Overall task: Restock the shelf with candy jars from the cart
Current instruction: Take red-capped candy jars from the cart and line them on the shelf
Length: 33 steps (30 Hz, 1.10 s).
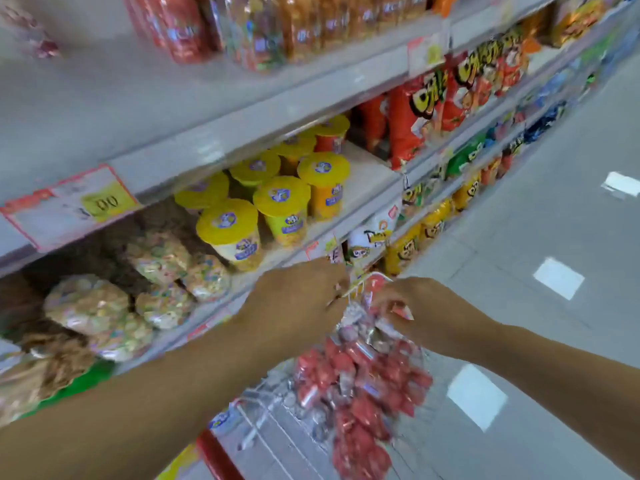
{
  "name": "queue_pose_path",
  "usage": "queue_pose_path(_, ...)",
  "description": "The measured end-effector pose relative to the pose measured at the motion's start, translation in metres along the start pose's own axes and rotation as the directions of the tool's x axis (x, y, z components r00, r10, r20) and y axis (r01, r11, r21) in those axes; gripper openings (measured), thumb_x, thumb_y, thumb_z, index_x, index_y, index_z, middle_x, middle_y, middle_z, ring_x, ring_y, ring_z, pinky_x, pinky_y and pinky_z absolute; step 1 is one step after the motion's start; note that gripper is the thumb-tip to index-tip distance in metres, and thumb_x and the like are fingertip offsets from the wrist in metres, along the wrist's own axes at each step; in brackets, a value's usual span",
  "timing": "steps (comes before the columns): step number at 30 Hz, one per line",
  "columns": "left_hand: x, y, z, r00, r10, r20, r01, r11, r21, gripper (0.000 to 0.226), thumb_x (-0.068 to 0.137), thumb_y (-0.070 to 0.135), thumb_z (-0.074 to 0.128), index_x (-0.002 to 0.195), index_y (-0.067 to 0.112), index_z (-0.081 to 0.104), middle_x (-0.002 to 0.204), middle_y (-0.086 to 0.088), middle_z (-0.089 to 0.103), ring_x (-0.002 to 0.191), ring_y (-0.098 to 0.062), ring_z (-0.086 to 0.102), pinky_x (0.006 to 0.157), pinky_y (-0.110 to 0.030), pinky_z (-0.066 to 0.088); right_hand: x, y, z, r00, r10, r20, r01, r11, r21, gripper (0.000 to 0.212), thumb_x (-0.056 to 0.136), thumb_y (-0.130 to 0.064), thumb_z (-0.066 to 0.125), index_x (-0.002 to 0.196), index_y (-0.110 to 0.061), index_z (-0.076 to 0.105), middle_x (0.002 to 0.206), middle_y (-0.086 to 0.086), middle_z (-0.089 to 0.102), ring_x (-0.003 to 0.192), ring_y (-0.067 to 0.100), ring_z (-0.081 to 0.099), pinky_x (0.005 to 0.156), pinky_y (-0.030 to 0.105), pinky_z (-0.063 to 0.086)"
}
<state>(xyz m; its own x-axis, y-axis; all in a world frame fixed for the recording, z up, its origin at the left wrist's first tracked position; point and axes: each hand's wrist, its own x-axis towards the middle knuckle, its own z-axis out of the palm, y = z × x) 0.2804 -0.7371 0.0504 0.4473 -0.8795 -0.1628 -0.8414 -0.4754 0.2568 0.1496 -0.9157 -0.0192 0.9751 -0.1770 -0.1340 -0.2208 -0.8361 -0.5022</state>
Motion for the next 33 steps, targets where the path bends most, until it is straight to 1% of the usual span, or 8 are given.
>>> queue_pose_path(4, 0.021, -0.016, 0.109, 0.959, -0.121, 0.256, 0.154, 0.982, -0.112, 0.022, 0.097, 0.038, 0.048, 0.117, 0.033, 0.057, 0.118, 0.008, 0.060, 0.110, -0.019, 0.058, 0.089, -0.036, 0.051, -0.017, 0.064, 0.065, 0.956, 0.204, 0.212, -0.204, 0.979, -0.022, 0.023, 0.093, -0.028, 0.061, 0.115, -0.029, 0.067, 0.111, -0.006, 0.067, 0.094, 0.009, 0.059, 0.083, 0.023, 0.044)
queue_pose_path(9, 0.024, -0.033, 0.231, 0.869, -0.101, 0.484, 0.220, 0.956, -0.196, 0.035, 0.091, 0.032, 0.053, 0.125, 0.025, 0.054, 0.116, -0.004, 0.059, 0.101, -0.028, 0.060, 0.086, -0.039, 0.051, -0.028, 0.115, 0.147, 0.878, 0.320, 0.355, -0.301, 0.947, -0.109, 0.045, 0.091, -0.023, 0.061, 0.135, -0.026, 0.053, 0.132, 0.004, 0.051, 0.113, 0.022, 0.058, 0.092, 0.033, 0.049)
queue_pose_path(14, 0.028, -0.017, 0.295, 0.902, -0.053, 0.429, 0.156, 0.966, -0.209, 0.057, 0.095, 0.026, 0.054, 0.148, 0.031, 0.035, 0.138, -0.001, 0.039, 0.109, -0.023, 0.056, 0.088, -0.039, 0.052, -0.025, 0.134, 0.194, 0.888, 0.281, 0.364, -0.192, 0.946, -0.263, 0.070, 0.092, -0.007, 0.054, 0.150, -0.038, 0.031, 0.158, 0.004, 0.007, 0.127, 0.030, 0.050, 0.090, 0.035, 0.052)
queue_pose_path(21, 0.049, 0.004, 0.326, 0.904, -0.025, 0.426, 0.059, 0.996, -0.067, 0.056, 0.089, 0.020, 0.067, 0.139, 0.020, 0.042, 0.138, -0.008, 0.025, 0.091, -0.029, 0.059, 0.075, -0.045, 0.056, -0.007, 0.152, 0.220, 0.918, 0.258, 0.301, -0.157, 0.934, -0.321, 0.071, 0.091, -0.019, 0.062, 0.149, -0.041, 0.029, 0.160, 0.003, -0.005, 0.102, 0.029, 0.064, 0.074, 0.036, 0.058)
queue_pose_path(25, 0.052, 0.003, 0.318, 0.917, -0.045, 0.395, 0.075, 0.995, -0.061, 0.059, 0.084, 0.030, 0.076, 0.132, 0.018, 0.046, 0.131, -0.008, 0.033, 0.097, -0.028, 0.058, 0.080, -0.042, 0.054, -0.009, 0.151, 0.210, 0.934, 0.245, 0.259, -0.188, 0.956, -0.227, 0.072, 0.088, -0.017, 0.068, 0.147, -0.042, 0.035, 0.161, -0.001, -0.002, 0.107, 0.027, 0.064, 0.079, 0.036, 0.058)
queue_pose_path(28, 0.040, -0.001, 0.296, 0.935, -0.068, 0.347, 0.119, 0.985, -0.127, 0.059, 0.085, 0.035, 0.074, 0.132, 0.021, 0.042, 0.125, -0.004, 0.051, 0.108, -0.025, 0.056, 0.088, -0.039, 0.052, -0.019, 0.136, 0.183, 0.941, 0.247, 0.233, -0.244, 0.969, -0.043, 0.072, 0.087, -0.014, 0.071, 0.145, -0.040, 0.039, 0.161, -0.009, -0.007, 0.105, 0.022, 0.065, 0.077, 0.028, 0.053)
queue_pose_path(31, 0.028, -0.005, 0.251, 0.948, -0.153, 0.279, 0.238, 0.922, -0.305, 0.052, 0.082, 0.041, 0.076, 0.118, 0.031, 0.039, 0.107, 0.003, 0.060, 0.087, -0.016, 0.064, 0.074, -0.038, 0.056, -0.032, 0.109, 0.139, 0.965, 0.234, 0.119, -0.255, 0.944, 0.209, 0.064, 0.081, -0.014, 0.078, 0.128, -0.045, 0.048, 0.158, -0.015, 0.006, 0.112, 0.013, 0.053, 0.084, 0.023, 0.049)
queue_pose_path(33, 0.023, -0.005, 0.211, 0.940, -0.202, 0.276, 0.311, 0.838, -0.448, 0.056, 0.078, 0.043, 0.079, 0.118, 0.034, 0.039, 0.106, 0.005, 0.058, 0.084, -0.014, 0.065, 0.068, -0.031, 0.055, -0.038, 0.086, 0.107, 0.976, 0.218, 0.023, -0.214, 0.928, 0.306, 0.069, 0.077, -0.013, 0.081, 0.118, -0.054, 0.043, 0.153, -0.013, 0.019, 0.120, 0.010, 0.045, 0.091, 0.019, 0.044)
